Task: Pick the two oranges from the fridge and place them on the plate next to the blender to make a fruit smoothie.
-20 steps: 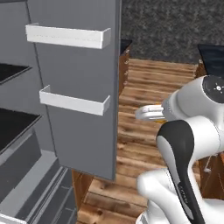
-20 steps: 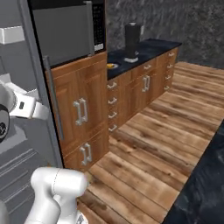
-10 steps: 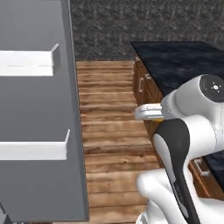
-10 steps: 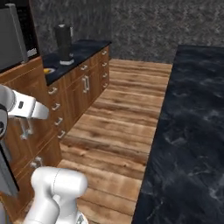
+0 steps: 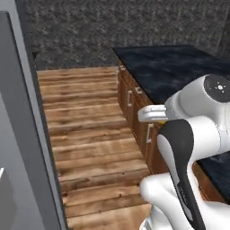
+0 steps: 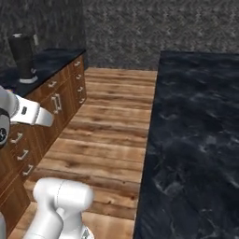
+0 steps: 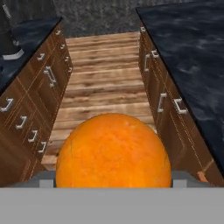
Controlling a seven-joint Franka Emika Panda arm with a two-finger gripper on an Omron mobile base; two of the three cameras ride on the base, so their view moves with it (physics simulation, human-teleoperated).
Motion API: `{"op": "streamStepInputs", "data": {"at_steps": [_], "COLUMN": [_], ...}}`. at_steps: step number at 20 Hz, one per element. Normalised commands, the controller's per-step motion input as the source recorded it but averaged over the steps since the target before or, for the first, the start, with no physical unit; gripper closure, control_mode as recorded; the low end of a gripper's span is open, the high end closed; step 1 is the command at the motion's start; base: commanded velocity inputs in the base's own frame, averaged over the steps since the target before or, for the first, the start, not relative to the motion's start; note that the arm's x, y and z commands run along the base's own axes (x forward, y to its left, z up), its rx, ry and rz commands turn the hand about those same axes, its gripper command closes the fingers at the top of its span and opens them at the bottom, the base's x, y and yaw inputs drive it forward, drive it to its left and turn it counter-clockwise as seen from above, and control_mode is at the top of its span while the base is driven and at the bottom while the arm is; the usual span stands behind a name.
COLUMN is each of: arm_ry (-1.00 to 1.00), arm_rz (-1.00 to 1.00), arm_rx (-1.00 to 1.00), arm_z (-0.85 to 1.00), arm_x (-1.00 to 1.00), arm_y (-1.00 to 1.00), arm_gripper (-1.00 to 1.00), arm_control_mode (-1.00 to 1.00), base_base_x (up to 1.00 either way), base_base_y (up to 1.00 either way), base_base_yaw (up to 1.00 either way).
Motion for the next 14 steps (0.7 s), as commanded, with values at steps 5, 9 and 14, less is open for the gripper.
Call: {"op": "streamStepInputs", "data": {"at_steps": [5,9,14], "arm_ry": [0.0,0.0,0.0], "arm_rz": [0.0,0.0,0.0], "arm_rx": [0.0,0.0,0.0], "arm_z": [0.0,0.0,0.0], "arm_x": [0.0,0.0,0.0], "arm_y": [0.0,0.0,0.0], "arm_gripper": [1.0,1.0,1.0], "arm_control_mode": [1.0,1.0,1.0], "base_base_x": [1.0,1.0,1.0], "base_base_y": [0.56,0.59,0.48], "base_base_yaw": [-0.13,-0.01,0.0]}}
